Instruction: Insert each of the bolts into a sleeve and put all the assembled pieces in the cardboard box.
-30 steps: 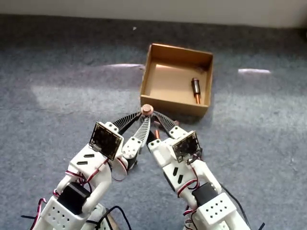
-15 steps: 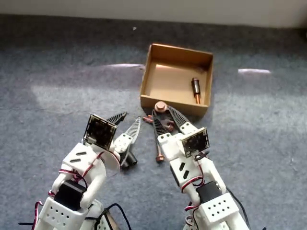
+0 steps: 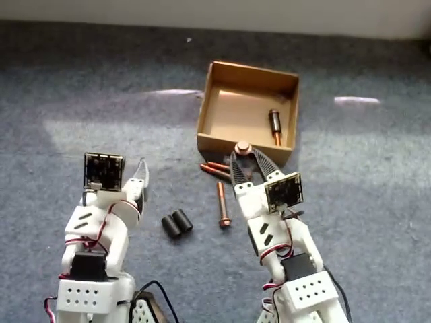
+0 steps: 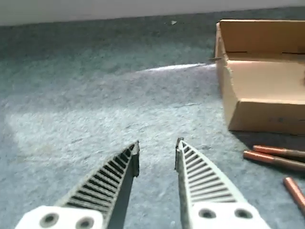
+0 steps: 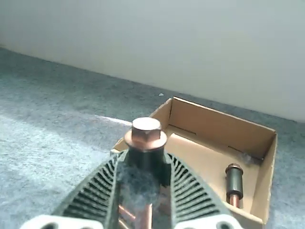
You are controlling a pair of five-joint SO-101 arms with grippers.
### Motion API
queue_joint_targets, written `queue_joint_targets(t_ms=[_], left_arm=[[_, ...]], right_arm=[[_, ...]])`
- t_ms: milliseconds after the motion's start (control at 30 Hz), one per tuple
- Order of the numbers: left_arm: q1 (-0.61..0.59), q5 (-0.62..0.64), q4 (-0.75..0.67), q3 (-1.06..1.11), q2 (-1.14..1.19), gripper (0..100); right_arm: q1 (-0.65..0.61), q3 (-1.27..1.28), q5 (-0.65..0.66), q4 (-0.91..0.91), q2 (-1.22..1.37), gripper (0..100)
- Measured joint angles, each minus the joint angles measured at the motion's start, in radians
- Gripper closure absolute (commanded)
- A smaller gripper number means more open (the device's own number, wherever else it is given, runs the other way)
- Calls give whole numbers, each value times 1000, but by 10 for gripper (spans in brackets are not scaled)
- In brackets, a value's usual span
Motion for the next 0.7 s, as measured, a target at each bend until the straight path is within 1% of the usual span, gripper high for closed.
queue_joint_targets(t_ms=[67,133,233,333,500,600,700], left_arm=[[-52,0,0,28,0,854],[-77,0,0,58,0,854],[-87,0,0,106,0,854],[-87,0,0,167,0,854],[-97,0,-11,178,0,854],[-97,0,-17,178,0,854],[-97,0,-21,180,0,854]], right_arm=[[3,0,0,3,-2,993],[3,0,0,3,-2,993],[5,0,0,8,-2,993],[29,0,0,61,-2,990],[74,0,0,149,-2,990],[117,-21,0,245,-2,990],[149,-126,0,410,0,989]])
